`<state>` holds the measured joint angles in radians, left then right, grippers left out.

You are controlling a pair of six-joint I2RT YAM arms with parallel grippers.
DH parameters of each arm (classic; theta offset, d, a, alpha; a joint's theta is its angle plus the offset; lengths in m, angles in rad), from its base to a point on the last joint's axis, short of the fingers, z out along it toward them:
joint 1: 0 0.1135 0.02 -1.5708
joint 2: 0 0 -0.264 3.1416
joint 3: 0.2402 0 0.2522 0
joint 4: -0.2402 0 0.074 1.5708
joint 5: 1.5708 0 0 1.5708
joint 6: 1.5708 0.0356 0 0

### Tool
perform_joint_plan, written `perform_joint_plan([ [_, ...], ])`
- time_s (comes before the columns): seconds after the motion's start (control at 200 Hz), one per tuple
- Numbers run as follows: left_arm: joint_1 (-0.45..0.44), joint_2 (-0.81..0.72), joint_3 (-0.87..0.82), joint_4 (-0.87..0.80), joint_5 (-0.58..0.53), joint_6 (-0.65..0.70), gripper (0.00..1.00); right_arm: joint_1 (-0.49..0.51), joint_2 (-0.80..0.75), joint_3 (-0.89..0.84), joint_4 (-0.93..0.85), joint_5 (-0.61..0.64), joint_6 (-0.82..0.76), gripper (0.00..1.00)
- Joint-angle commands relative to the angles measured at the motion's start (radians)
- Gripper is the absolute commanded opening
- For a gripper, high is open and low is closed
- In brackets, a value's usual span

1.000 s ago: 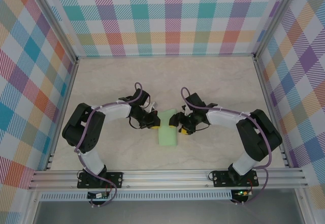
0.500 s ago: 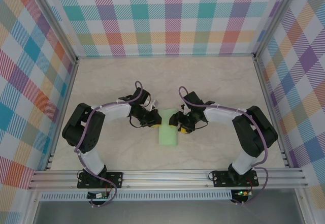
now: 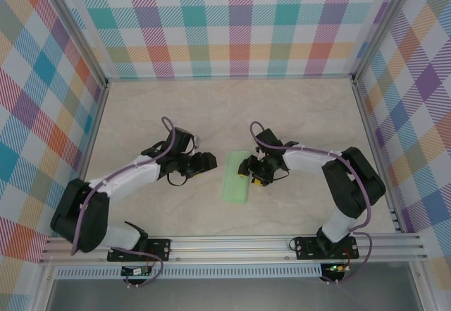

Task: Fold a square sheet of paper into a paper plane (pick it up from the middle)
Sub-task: Fold the square sheet of paper in half at the center of the table.

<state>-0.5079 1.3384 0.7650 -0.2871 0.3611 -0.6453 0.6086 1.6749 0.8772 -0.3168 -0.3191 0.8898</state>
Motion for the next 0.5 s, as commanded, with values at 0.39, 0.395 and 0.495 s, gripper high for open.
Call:
perform_joint_plan([
  [0.39,0.005,-0.213,-0.113,-0.089,-0.176,-0.108,0.67,0.028,0.147,0.15,-0.242,0.061,-0.057,0.62],
  [0.395,0.005,-0.212,-0.113,-0.088,-0.176,-0.108,0.67,0.028,0.148,0.151,-0.243,0.061,-0.057,0.62],
  [0.495,0.005,-0.204,-0.111,-0.086,-0.171,-0.107,0.67,0.033,0.168,0.168,-0.268,0.076,-0.047,0.63],
])
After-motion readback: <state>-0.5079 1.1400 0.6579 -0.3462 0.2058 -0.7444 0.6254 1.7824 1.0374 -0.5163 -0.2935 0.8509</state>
